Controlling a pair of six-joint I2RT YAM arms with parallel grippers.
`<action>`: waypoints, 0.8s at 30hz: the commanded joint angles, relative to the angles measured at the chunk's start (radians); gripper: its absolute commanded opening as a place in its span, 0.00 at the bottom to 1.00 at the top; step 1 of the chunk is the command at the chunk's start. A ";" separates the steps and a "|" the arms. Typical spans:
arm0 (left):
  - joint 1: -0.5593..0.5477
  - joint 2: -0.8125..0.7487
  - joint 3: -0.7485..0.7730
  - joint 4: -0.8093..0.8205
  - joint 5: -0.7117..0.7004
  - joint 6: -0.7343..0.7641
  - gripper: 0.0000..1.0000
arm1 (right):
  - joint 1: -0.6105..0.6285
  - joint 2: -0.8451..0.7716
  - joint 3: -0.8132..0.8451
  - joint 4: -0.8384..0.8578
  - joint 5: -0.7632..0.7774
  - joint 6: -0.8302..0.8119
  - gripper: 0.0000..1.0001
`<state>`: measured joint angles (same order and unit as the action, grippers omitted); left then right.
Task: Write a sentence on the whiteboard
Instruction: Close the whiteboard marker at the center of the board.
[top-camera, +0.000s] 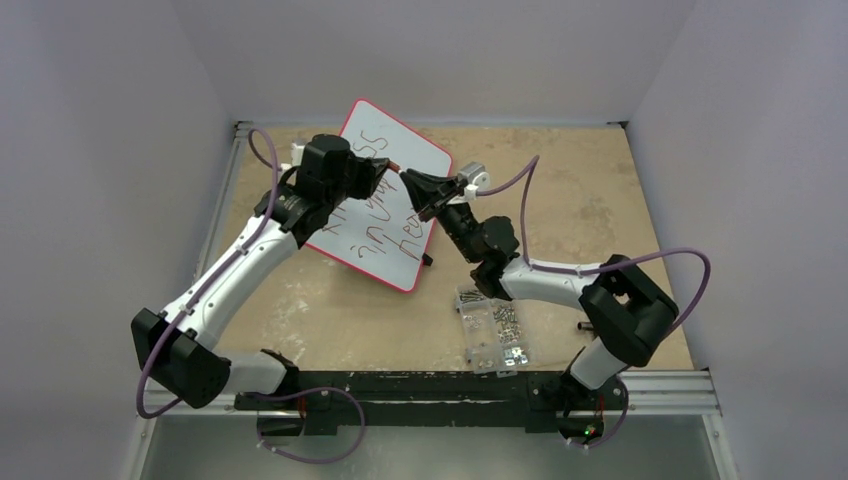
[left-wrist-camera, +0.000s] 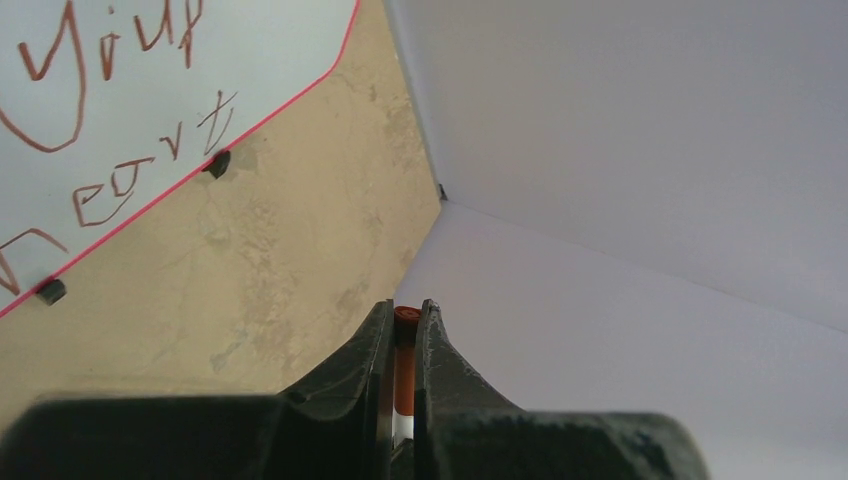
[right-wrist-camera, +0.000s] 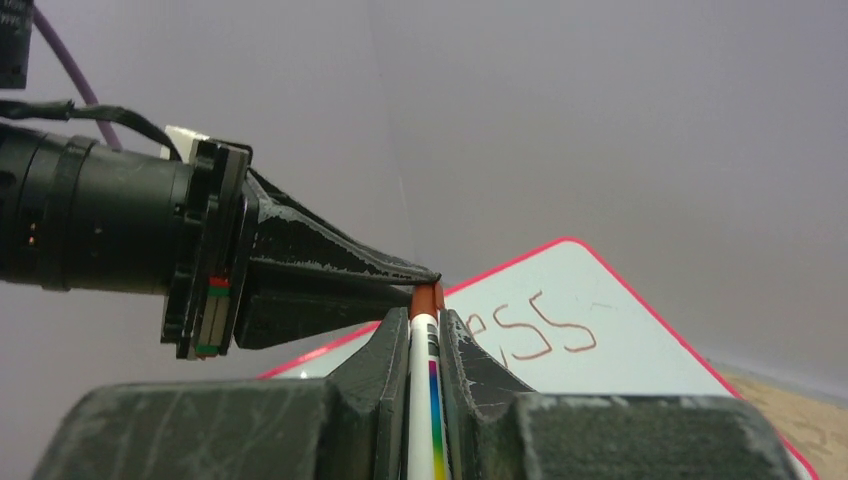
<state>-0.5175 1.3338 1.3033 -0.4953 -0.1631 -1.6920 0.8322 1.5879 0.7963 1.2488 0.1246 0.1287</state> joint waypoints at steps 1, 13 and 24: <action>-0.124 -0.066 0.017 0.107 0.172 0.007 0.00 | 0.005 0.055 0.087 -0.025 0.033 0.072 0.00; -0.215 -0.058 -0.010 0.245 0.097 0.063 0.00 | -0.013 0.126 0.186 0.020 0.040 0.419 0.00; -0.296 -0.042 -0.043 0.366 0.048 0.112 0.00 | -0.067 0.168 0.205 0.027 -0.007 0.734 0.00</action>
<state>-0.6407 1.3029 1.2804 -0.1867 -0.4744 -1.6188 0.7570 1.7088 0.9348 1.4166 0.1833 0.7410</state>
